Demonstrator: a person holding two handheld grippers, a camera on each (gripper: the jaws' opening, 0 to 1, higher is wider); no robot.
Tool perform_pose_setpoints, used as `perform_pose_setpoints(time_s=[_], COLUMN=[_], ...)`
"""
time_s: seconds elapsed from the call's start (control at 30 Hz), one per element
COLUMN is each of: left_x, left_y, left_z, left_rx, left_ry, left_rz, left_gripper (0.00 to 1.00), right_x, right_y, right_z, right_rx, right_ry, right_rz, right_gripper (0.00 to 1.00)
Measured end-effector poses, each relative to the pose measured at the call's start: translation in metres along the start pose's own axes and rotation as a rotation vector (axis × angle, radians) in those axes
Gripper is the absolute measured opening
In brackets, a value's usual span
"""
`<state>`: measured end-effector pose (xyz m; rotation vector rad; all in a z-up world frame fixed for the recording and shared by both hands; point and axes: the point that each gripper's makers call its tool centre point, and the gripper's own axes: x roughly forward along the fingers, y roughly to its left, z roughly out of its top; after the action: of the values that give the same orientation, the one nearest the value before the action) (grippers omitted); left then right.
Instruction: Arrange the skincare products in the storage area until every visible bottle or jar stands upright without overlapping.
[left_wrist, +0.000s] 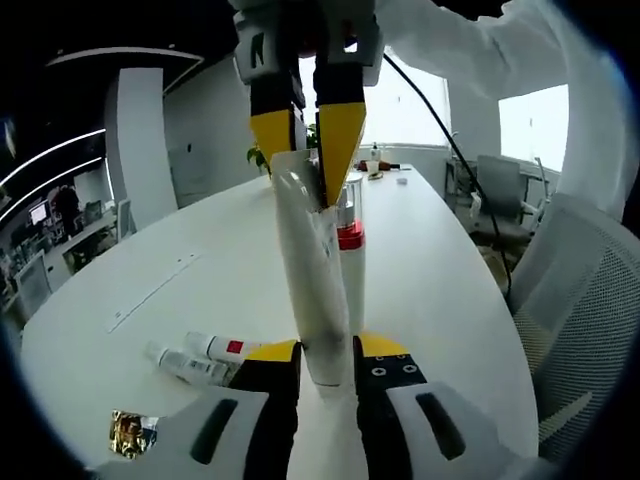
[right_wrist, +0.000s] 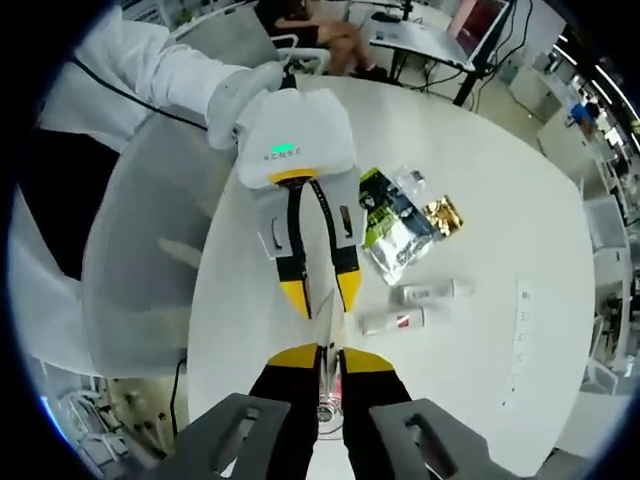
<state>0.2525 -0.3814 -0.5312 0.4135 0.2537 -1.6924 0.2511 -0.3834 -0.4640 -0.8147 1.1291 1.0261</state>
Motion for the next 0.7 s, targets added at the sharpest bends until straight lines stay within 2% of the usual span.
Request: perform_pose_setpoints(time_s=[0.23,0.37,0.5,0.6,0.7], left_x=[-0.005,-0.01,-0.018,-0.027,-0.038], left_y=[0.005,0.005,0.003,0.003,0.0], left_z=[0.005,0.006,0.004,-0.001,0.0], left_rx=[0.002,-0.002,-0.025,-0.027,-0.037], left_ry=[-0.004,0.005,0.035,0.078,0.094], left_rz=[0.016,0.023,0.021,0.043,0.061], left_gripper=[0.2,0.22,0.25,0.3,0.34], right_x=[-0.003,-0.003,-0.002,-0.001,0.0], right_y=[0.002,0.002,0.004,0.007,0.007], right_z=[-0.001,0.001,0.0,0.001,0.0], right_rx=[0.004,0.004,0.015,0.031,0.054], right_ry=[-0.019,-0.039,-0.06,-0.085,-0.115], right_rz=[-0.015,-0.033,-0.047,-0.062,-0.089], right_gripper=[0.01,0.07,0.12,0.18,0.23])
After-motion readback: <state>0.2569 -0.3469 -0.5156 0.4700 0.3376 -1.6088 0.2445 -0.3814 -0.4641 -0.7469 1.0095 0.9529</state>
